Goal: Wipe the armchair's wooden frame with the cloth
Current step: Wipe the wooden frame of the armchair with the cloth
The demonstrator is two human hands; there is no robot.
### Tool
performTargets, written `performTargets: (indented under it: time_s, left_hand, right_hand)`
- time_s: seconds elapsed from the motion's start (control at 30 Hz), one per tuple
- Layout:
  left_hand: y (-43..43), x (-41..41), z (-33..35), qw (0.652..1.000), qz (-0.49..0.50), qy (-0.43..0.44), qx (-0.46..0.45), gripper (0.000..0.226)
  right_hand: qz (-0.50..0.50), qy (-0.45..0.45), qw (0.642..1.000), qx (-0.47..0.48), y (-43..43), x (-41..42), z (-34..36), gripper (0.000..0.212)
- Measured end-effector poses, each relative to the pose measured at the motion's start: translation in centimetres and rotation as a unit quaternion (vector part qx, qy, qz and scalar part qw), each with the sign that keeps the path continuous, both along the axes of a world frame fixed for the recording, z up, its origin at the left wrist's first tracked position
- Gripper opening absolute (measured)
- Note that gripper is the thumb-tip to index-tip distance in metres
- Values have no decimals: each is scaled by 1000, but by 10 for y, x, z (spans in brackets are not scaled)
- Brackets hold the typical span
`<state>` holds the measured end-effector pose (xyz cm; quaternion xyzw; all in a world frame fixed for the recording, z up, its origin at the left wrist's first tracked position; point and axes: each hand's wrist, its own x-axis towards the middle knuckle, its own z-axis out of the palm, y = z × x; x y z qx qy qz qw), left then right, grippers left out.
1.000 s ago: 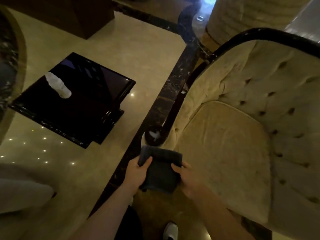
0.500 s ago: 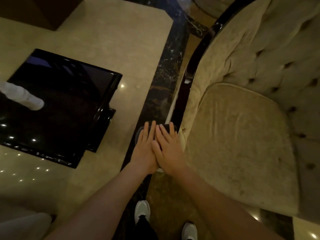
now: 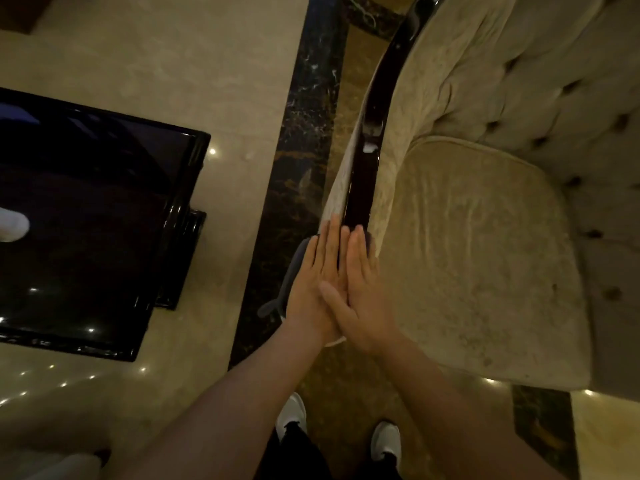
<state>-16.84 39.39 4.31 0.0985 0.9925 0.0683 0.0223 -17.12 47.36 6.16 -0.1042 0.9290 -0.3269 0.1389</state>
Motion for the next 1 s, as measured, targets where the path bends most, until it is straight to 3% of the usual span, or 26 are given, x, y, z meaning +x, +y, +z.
performTargets:
  time_s: [0.07, 0.2, 0.33, 0.43, 0.5, 0.63, 0.77, 0.83, 0.9, 0.93, 0.97, 1.0]
  left_hand:
    - [1, 11, -2, 999, 28, -7, 38, 88]
    - [-6, 77, -15, 991, 90, -51, 81, 89]
    - [-28, 87, -20, 977, 78, -84, 182, 109]
    - [-44, 56, -12, 938, 132, -118, 297, 124]
    - [-50, 49, -15, 898, 164, -154, 377, 137]
    - [-52, 79, -34, 813, 212, -206, 501, 150]
    - [-37, 79, -42, 799, 259, -210, 500, 134]
    - [-32, 80, -43, 792, 274, -194, 509, 98]
    - [-31, 82, -37, 767, 193, -145, 595, 52]
    - [-39, 75, -30, 719, 185, -97, 663, 50]
    - [-37, 77, -19, 617, 181, -89, 761, 58]
    - [-37, 83, -15, 573, 187, -103, 791, 60]
  right_hand:
    - [54, 2, 998, -27, 23, 11, 7, 71]
    - [82, -54, 991, 90, 23, 55, 2, 71]
    - [4, -86, 984, 158, 0, 54, -1, 86]
    - [-63, -48, 981, 176, -30, 34, -4, 98]
    - [-92, 35, 976, 194, -38, 8, -10, 102]
    - [-98, 160, 955, 227, -35, -64, -17, 84]
    - [-34, 185, 948, 256, -23, -34, -26, 69]
    - [-36, 130, 964, 231, -20, 13, -28, 68]
    - [-62, 78, 974, 204, -20, 55, -29, 70]
    - [-71, 65, 975, 198, -21, 67, -29, 71]
    - [-77, 58, 976, 193, -23, 74, -29, 73]
    - [-86, 53, 978, 183, -25, 75, -30, 75]
